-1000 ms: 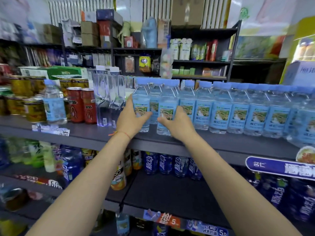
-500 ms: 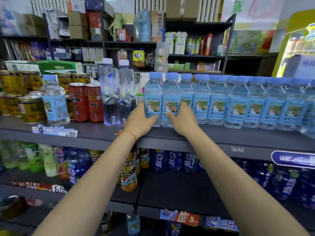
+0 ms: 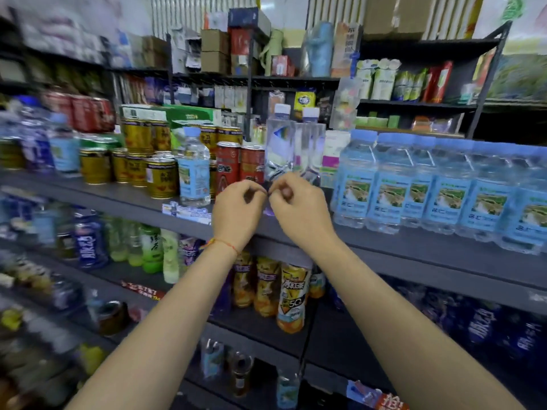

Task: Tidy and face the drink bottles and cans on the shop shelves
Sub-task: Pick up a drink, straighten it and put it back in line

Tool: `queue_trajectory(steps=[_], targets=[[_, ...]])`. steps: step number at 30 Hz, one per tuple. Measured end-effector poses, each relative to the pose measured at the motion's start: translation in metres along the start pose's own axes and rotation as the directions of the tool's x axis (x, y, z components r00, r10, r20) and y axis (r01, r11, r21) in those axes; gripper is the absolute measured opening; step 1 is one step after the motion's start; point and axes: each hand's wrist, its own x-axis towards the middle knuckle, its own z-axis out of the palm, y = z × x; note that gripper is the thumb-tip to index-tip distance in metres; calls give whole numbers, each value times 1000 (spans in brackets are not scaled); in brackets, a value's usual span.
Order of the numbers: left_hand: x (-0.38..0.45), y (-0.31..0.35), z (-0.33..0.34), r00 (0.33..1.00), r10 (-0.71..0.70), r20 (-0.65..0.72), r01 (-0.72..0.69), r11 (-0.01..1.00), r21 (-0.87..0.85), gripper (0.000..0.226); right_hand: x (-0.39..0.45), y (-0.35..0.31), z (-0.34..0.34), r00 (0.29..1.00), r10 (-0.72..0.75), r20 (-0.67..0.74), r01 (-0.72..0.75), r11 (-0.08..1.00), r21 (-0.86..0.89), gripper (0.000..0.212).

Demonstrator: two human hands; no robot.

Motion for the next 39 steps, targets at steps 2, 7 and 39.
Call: queue_trajectory(steps=[2,7,39], targets=[[7,-24,-25,994,-70,-85,77,994,81,12,10,-6,32,996,57,65,-62,995,83,8],[31,-75,-66,944,-276,-181,293,953,74,25,54,-14,97,941,174,291,-225,962,154,32],[42,60,-25,995,97,29,-77,913,-400,33,41,-17,-9,973,-53,-226,56,998,7,42]])
